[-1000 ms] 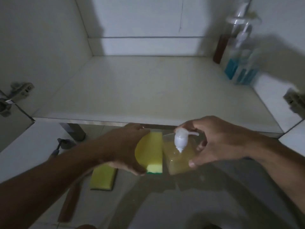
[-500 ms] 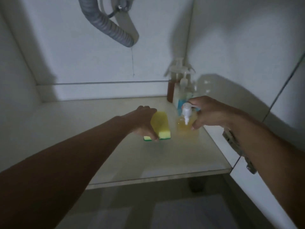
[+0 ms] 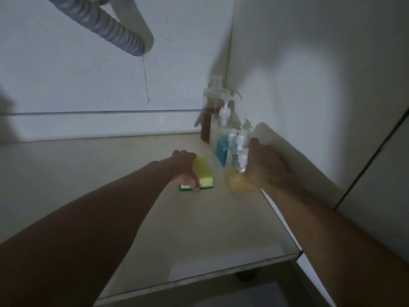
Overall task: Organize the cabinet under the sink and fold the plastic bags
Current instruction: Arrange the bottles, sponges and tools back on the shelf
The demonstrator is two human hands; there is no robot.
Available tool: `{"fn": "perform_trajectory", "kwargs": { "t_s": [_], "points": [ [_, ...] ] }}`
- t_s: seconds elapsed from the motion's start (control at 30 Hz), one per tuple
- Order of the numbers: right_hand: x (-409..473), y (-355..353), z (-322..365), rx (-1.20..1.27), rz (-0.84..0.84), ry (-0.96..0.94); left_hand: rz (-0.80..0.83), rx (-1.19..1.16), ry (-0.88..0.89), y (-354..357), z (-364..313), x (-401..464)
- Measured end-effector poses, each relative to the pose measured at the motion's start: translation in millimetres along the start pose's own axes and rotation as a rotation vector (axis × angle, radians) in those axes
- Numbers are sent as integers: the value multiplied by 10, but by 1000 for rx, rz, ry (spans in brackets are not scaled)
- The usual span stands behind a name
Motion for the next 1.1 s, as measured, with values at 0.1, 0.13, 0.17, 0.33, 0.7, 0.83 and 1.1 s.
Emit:
{"fn": "perform_trajectory", "kwargs": {
  "t_s": [0.1, 0.13, 0.17, 0.33, 0.7, 0.83, 1.1],
  "points": [
    [-180, -105, 86, -161, -172, -19, -17, -27, 15, 43, 35, 64],
    [-226, -126, 124, -181, -193, -57, -28, -33, 21, 49, 48, 84],
    [-244, -117, 165, -204, -203, -116, -43, -36, 26, 55, 65, 108],
    [-228, 71, 255, -271, -124, -263, -101, 16, 15, 66, 139, 208],
    [-335, 58, 282, -274, -52, -181, -350, 1, -64, 98, 221, 299],
    [-266, 7, 361, -291, -13, -157, -331, -45, -79, 118, 272, 439],
    [-73, -1, 462, -227, -63, -109, -316, -145, -77, 36, 403, 982]
  ]
}}
Point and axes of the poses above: each hand's wrist, its own x-axis towards the middle knuckle, its own y-axis out of the palm, z = x × y, the point moved 3 cm from there along x, towards the middle knuckle, and after that the axes turned 10 degrees about -x, right-handed, at the moved point
